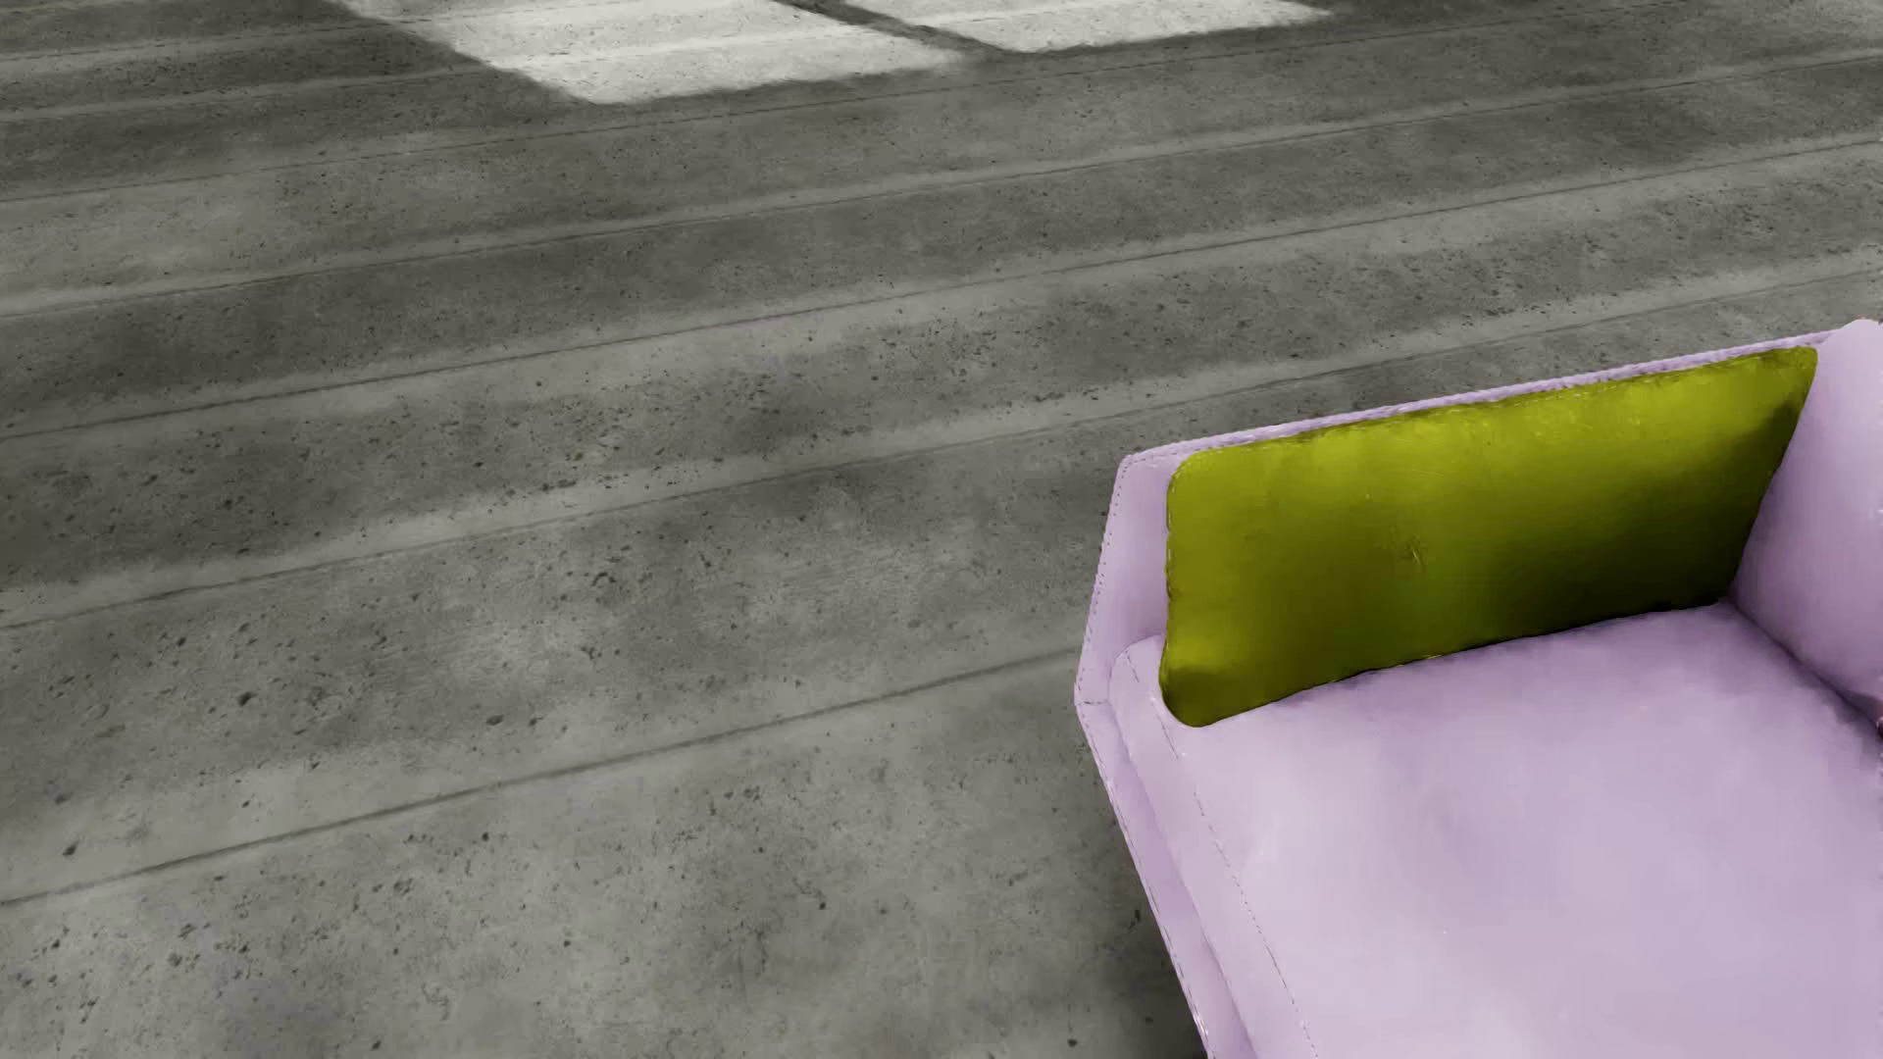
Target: Avoid the light pink armchair
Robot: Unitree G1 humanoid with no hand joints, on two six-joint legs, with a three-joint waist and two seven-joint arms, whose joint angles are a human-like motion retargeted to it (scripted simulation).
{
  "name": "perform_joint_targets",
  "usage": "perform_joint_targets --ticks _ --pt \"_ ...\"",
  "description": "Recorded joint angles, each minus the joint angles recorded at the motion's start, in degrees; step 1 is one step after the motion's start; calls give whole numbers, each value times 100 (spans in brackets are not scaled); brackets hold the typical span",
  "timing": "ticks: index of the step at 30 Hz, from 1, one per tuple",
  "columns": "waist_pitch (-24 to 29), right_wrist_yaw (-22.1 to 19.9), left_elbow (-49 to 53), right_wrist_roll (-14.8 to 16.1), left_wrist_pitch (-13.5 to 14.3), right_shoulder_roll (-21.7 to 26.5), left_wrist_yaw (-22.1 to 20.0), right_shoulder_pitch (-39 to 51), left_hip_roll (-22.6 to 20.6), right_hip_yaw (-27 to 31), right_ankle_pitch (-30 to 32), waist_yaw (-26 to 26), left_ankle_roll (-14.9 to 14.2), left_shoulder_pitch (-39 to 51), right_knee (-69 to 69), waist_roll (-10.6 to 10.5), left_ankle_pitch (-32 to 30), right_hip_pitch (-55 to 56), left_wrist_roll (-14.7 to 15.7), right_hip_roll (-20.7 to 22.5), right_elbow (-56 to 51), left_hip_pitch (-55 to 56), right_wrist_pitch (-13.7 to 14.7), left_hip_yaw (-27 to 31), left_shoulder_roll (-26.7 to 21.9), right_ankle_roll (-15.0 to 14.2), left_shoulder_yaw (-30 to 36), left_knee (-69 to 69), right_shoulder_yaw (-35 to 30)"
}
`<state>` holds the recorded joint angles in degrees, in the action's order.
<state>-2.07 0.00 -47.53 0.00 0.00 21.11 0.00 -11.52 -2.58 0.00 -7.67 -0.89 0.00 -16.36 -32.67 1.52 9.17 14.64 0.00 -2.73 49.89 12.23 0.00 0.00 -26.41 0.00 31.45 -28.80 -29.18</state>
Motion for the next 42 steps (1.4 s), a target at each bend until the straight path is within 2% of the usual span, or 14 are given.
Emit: perform_joint_targets --ticks 3,7,13,21,24,27,28,30,32,34,37,40,42 --pt "-77 0 41 0 0 -95 0 -97 -98 0 -185 41 0 152 262 70 127 -276 0 -103 108 -110 0 0 16 0 -218 108 -278" --pt "-78 0 213 0 0 -20 0 -13 -75 0 -277 0 0 280 388 31 190 -451 0 -123 288 -60 0 0 212 0 -154 104 -642" --pt "-80 0 675 0 0 72 0 126 -79 0 -465 120 0 201 445 64 250 -578 0 -129 351 19 0 0 406 0 78 55 -395" --pt "-164 0 149 0 0 122 0 153 -255 0 -878 405 0 26 342 93 441 -661 0 -226 87 156 0 0 347 0 176 -194 -90" --pt "-107 0 -69 0 0 141 0 158 -392 0 -707 428 0 -16 -580 102 643 -94 0 -401 68 24 0 0 320 0 207 -169 105" --pt "49 0 -209 0 0 134 0 202 -425 0 158 225 0 -34 -2653 29 887 1097 0 -596 27 -281 0 0 278 0 307 -47 310" --pt "100 0 -205 0 0 132 0 189 -403 0 63 99 0 -51 -3364 -27 962 1469 0 -586 -28 -413 0 0 251 0 326 -11 376" --pt "170 0 -170 0 0 127 0 108 -313 0 -548 -183 0 -84 -4439 -163 1069 2071 0 -472 -154 -636 0 0 190 0 329 -8 462" --pt "219 0 -163 0 0 119 0 8 -208 0 -657 -441 0 -80 -4794 -279 1176 2544 0 -319 -187 -807 0 0 142 0 304 -56 476" --pt "260 0 -159 0 0 108 0 -88 -112 0 -340 -653 0 -18 -4486 -345 1273 2885 0 -182 -99 -960 0 0 103 0 266 -112 425" --pt "314 0 -183 0 0 87 0 -186 -7 0 194 -875 0 163 -3282 -358 1349 3087 0 -71 228 -1281 0 0 81 0 282 -80 181" --pt "312 0 -123 0 0 98 0 -295 39 0 823 -1085 0 308 -1458 -297 1304 2733 0 -108 468 -1583 0 0 140 0 357 -43 -42" --pt "219 0 22 0 0 117 0 -399 49 0 813 -1232 0 342 -243 -258 1242 2267 0 -194 508 -1691 0 0 217 0 437 -76 -71"
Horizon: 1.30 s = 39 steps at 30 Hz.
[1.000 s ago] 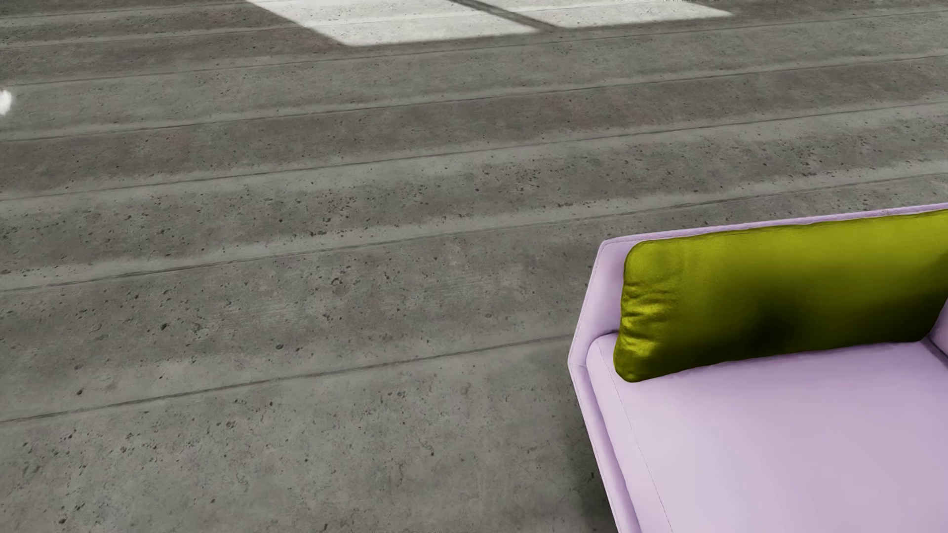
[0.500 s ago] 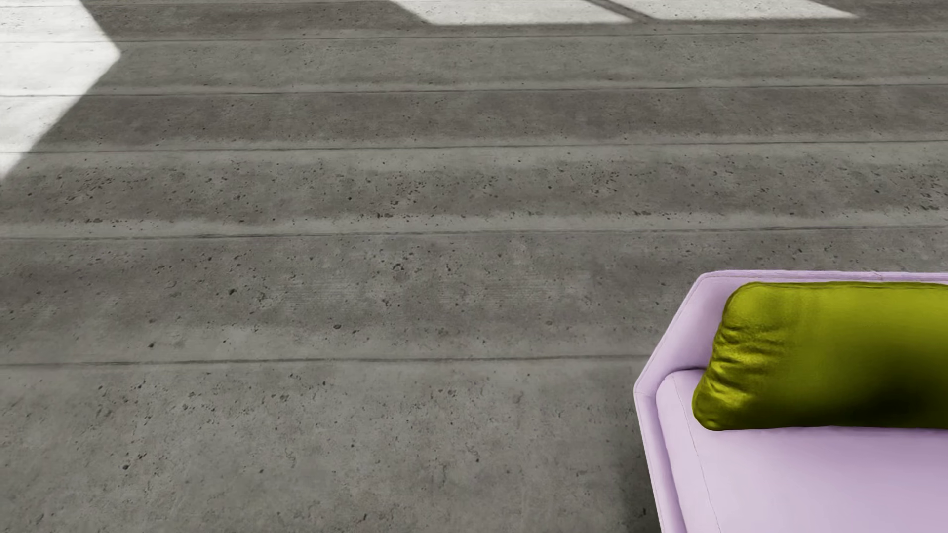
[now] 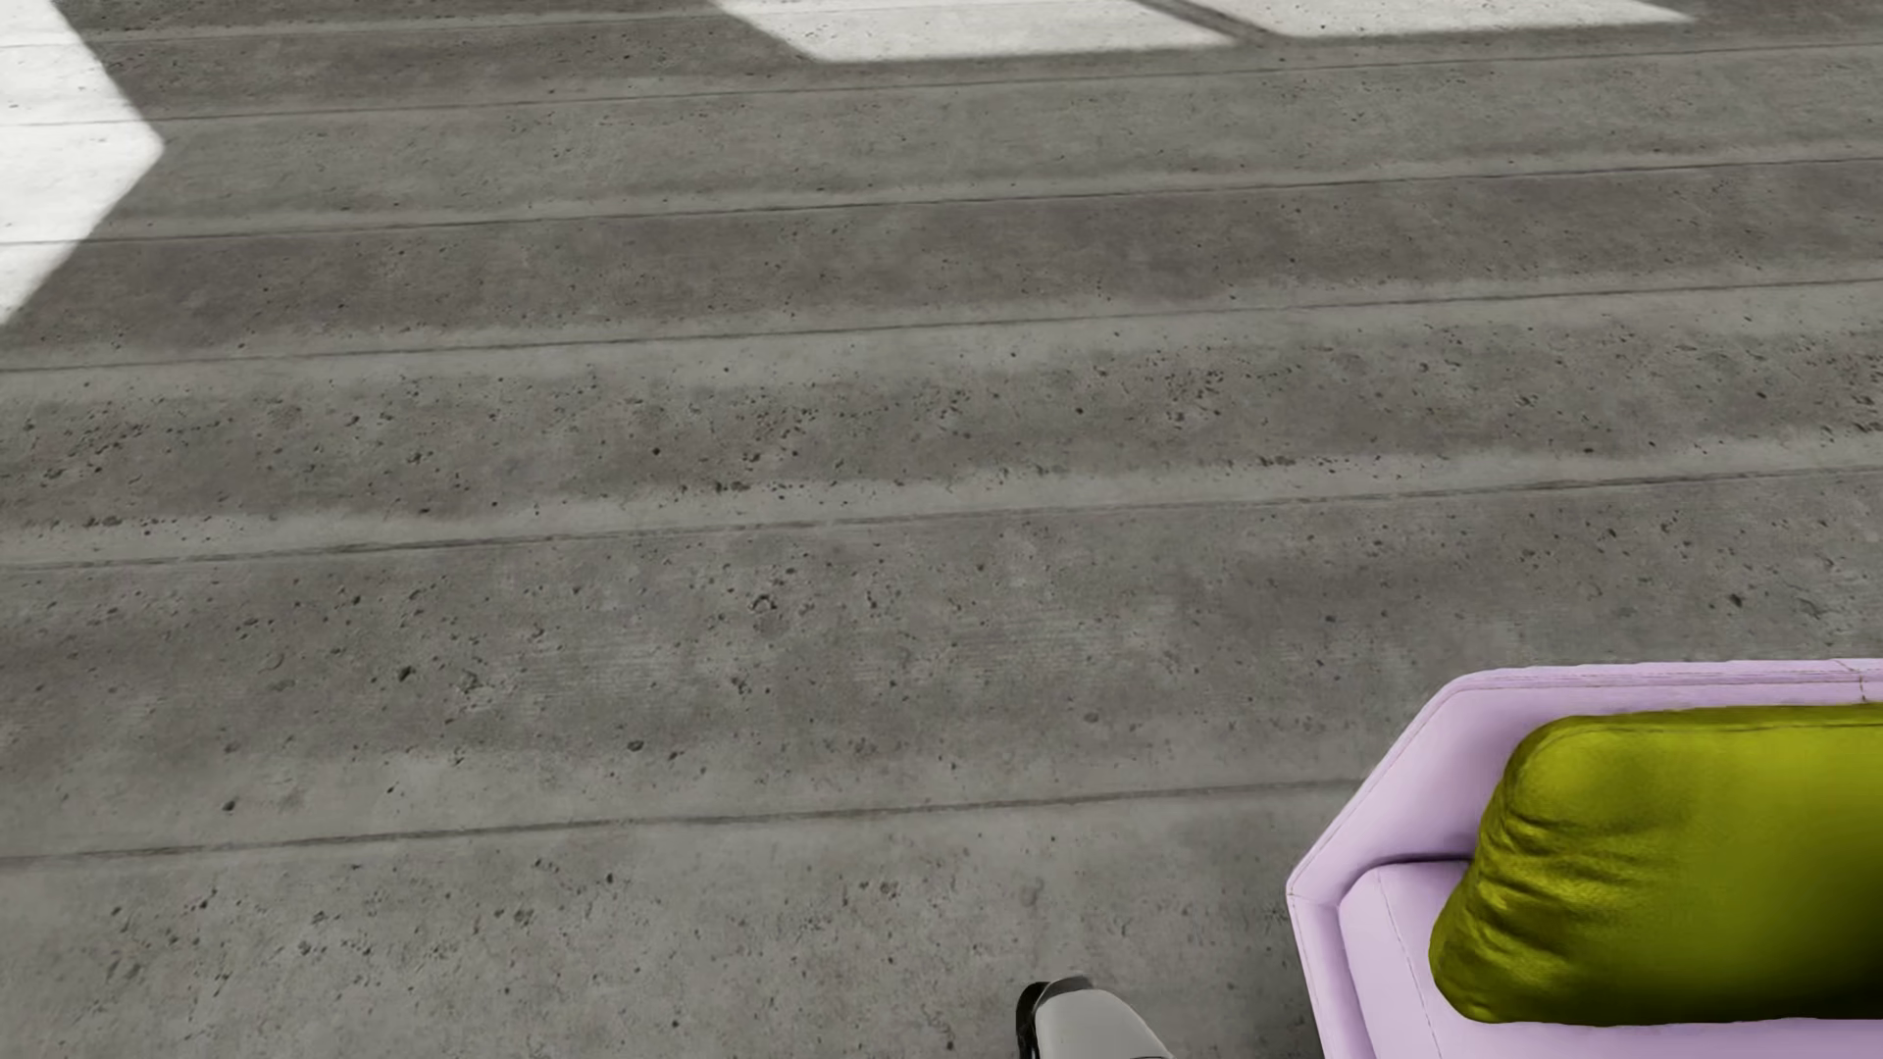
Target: Avoid the light pink armchair
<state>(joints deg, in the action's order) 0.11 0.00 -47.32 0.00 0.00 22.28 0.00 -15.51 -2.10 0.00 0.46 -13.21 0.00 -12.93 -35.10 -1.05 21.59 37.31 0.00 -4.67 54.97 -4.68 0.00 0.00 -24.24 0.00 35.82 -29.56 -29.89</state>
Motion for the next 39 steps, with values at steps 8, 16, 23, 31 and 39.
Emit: perform_joint_targets --ticks 8,16,23,31,39 --pt "-365 0 46 0 0 41 0 96 584 0 -145 390 0 -509 170 -365 -1682 -879 0 566 250 477 0 0 599 0 -316 -1817 334" --pt "-145 0 160 0 0 101 0 669 762 0 -978 1011 0 -157 424 83 -3061 -2784 0 1048 -2481 2985 0 0 -118 0 -1073 -3281 1011" --pt "-105 0 137 0 0 124 0 472 515 0 -1499 1504 0 -215 477 253 -1260 -3921 0 729 -1719 3070 0 0 -182 0 -961 189 575" --pt "-426 0 -500 0 0 94 0 -378 102 0 973 1085 0 -643 -1748 391 -1523 -2936 0 160 772 2541 0 0 388 0 -16 -215 570" --pt "-136 0 -624 0 0 -22 0 -175 266 0 -1409 32 0 -391 -4825 185 -811 -163 0 13 -456 1075 0 0 -251 0 -75 215 844"
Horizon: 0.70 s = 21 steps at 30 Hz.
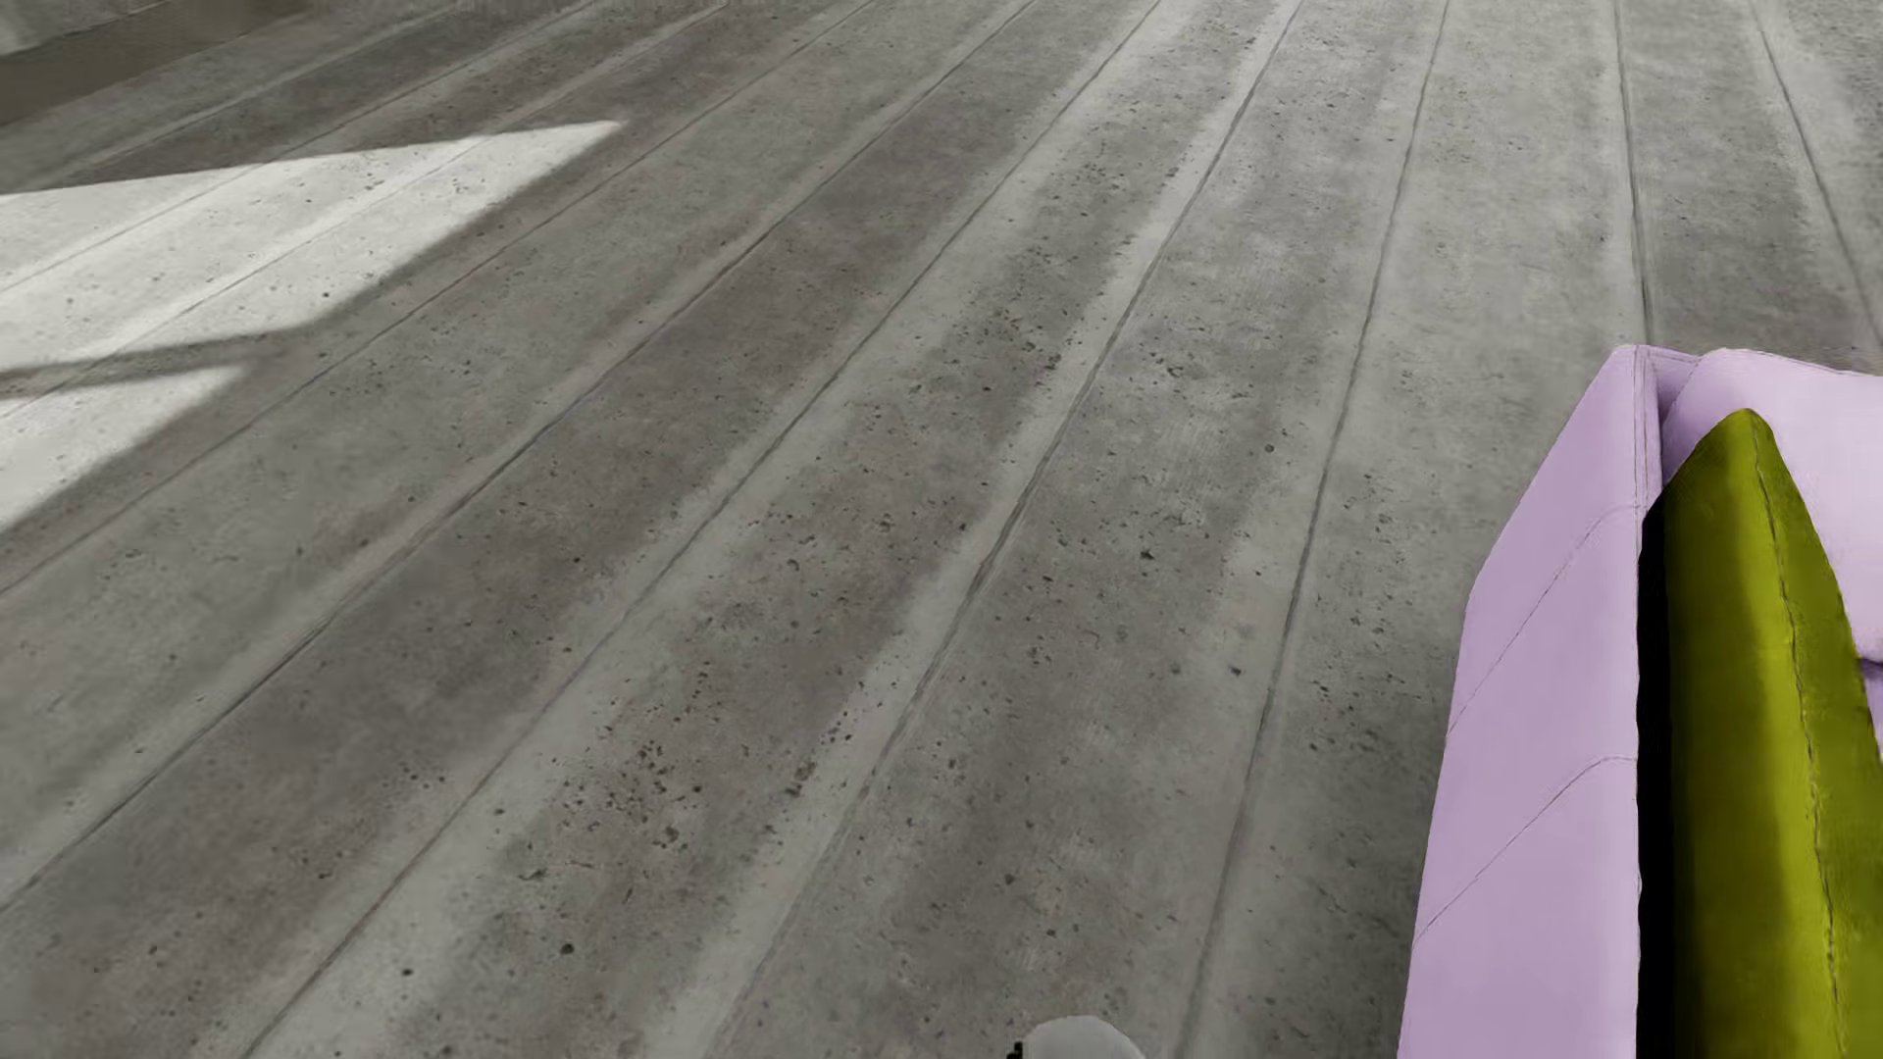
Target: Avoid the light pink armchair
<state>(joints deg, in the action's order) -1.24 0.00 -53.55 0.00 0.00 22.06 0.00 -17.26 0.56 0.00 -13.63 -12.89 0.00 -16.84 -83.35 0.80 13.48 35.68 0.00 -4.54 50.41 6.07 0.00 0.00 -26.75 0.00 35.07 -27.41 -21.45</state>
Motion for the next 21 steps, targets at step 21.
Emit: perform_joint_targets --ticks 21 --pt "-109 0 1279 0 0 372 0 461 515 0 699 392 0 218 5276 -546 -2012 -2048 0 439 -54 358 0 0 275 0 -585 -3689 -141"
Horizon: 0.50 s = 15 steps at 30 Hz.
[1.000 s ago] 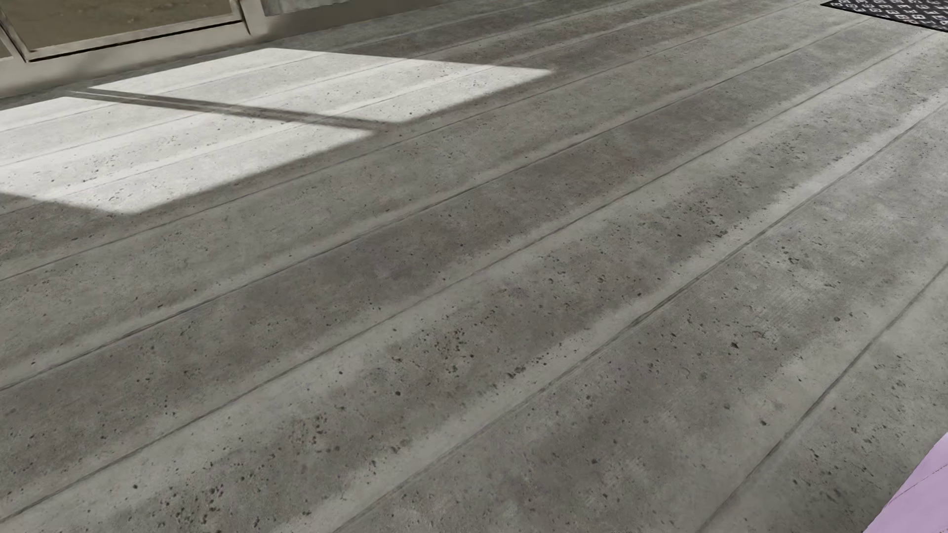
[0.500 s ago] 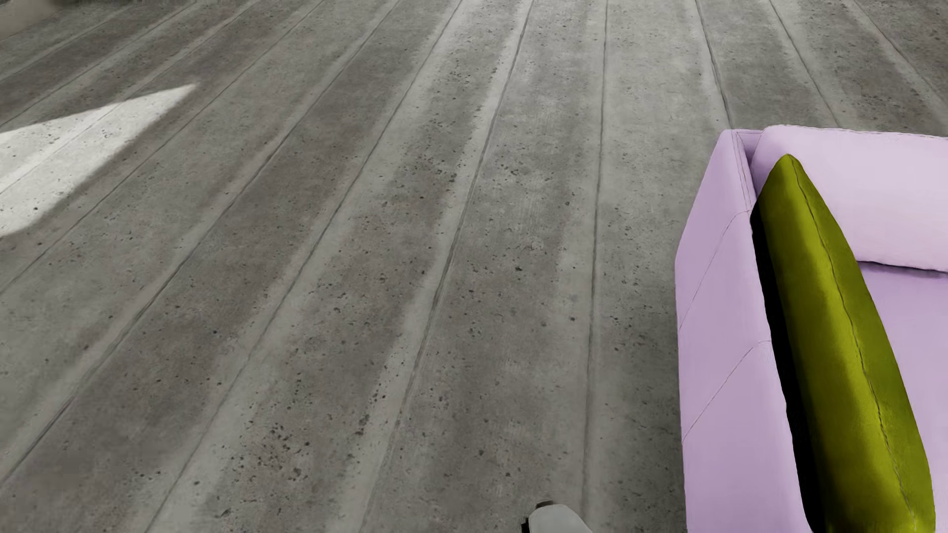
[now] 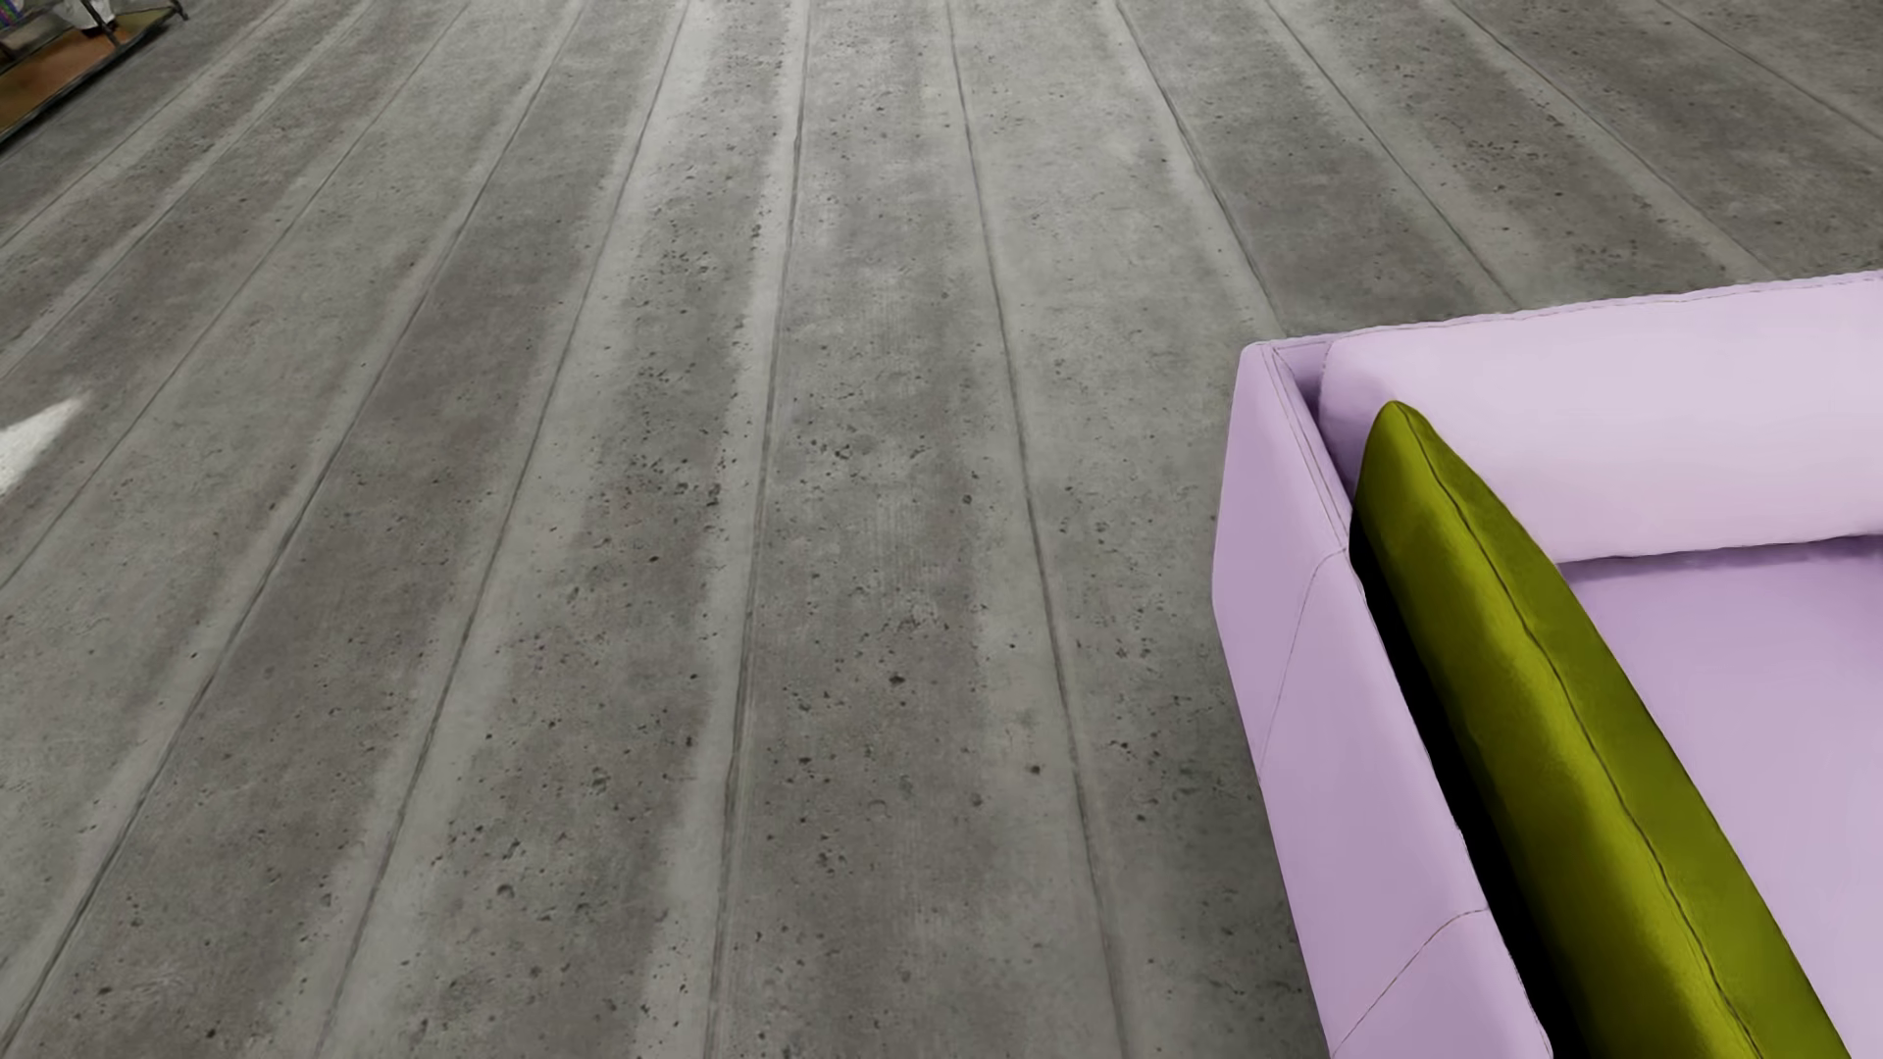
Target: Avoid the light pink armchair
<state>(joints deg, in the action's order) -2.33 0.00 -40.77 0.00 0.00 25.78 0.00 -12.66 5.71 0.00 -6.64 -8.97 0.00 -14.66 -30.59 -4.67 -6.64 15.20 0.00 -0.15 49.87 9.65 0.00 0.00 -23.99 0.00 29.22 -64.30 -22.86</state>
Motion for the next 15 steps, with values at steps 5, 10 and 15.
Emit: perform_joint_targets --ticks 5,10,15 --pt "231 0 -32 0 0 70 0 449 -359 0 -368 870 0 181 110 373 -768 -871 0 55 -335 1230 0 0 -253 0 -90 724 151" --pt "323 0 -343 0 0 78 0 476 -415 0 -990 1439 0 -47 112 539 378 -1667 0 20 -275 1769 0 0 -284 0 -148 2832 82" --pt "91 0 -937 0 0 -86 0 99 -243 0 -1731 1620 0 -503 -3 525 1698 -2192 0 -11 192 1879 0 0 -68 0 -26 4063 -284"
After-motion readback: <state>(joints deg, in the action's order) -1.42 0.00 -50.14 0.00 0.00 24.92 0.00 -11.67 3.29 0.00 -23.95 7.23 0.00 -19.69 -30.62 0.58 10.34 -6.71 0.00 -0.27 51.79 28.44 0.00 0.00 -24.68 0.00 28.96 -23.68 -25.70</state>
